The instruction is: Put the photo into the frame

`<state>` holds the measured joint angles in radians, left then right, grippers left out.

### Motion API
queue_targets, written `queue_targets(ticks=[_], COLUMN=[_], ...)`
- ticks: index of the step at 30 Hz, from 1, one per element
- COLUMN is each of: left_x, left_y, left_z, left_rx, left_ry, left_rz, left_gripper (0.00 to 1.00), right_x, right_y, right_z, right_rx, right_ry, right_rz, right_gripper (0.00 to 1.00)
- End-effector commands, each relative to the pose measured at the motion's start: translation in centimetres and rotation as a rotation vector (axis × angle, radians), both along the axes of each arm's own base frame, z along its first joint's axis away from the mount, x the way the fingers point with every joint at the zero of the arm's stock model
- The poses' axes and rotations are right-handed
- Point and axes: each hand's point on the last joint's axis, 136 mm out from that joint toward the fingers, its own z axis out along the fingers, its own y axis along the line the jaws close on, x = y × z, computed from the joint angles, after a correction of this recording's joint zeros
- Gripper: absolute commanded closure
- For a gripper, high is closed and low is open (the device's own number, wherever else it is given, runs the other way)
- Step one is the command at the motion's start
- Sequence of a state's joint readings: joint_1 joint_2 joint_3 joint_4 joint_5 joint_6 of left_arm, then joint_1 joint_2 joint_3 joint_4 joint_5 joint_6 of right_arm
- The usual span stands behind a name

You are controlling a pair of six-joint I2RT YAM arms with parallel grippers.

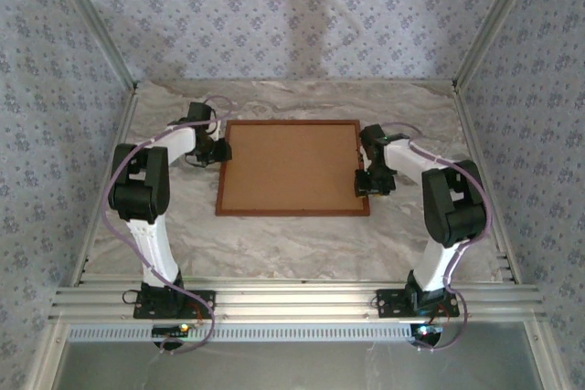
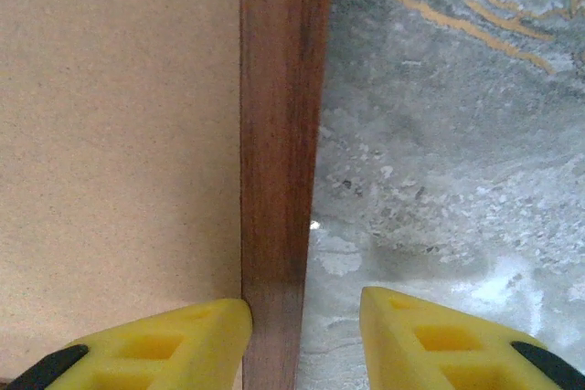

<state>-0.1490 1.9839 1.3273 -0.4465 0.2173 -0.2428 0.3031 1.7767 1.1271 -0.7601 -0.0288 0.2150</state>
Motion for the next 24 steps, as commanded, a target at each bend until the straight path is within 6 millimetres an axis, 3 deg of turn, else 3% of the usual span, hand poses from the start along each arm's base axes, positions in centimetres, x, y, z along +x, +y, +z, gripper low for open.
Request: queue_targets(ticks=[1, 6, 10, 12, 16, 20, 24], left_x=[-1.6, -1.7, -1.7, -1.7, -1.7, -1.7, -1.7], left_y=[-1.3, -1.3, -1.2, -1.2, -1.3, -1.2, -1.3], left_z=[-1.7, -1.7, -1.7, -1.7, -1.7, -1.6, -1.5], left_rx=[-0.006, -0.005, 0.000, -0.001, -0.002, -0.001, -0.001], left_ry=[0.075, 0.076, 0.077, 0.077, 0.078, 0.078, 0.078], left_rz=[-0.050, -0.052, -0.050, -0.050, -0.051, -0.052, -0.052], left_gripper=[0.74, 0.74, 0.74, 0.74, 0.74, 0.74, 0.74], right_x=[-1.3, -0.6, 0.3, 2.5, 5.3, 8.2, 9.7], right_y=[1.6, 2.5, 1.8, 1.9, 2.6, 1.9, 0.8], right_z=[-2.3, -2.2, -0.1, 2.5, 4.2, 3.6, 2.1], right_rx=[-0.040, -0.090, -0.092, -0.018, 0.233, 0.308, 0.262], right_ry=[0.064, 0.029, -0.016, -0.100, -0.152, -0.168, -0.161], right_rz=[0.053, 0.099, 0.074, 0.037, -0.045, -0.106, -0.123], right_gripper=[0.57, 0.54, 0.54, 0.54, 0.53, 0.50, 0.51])
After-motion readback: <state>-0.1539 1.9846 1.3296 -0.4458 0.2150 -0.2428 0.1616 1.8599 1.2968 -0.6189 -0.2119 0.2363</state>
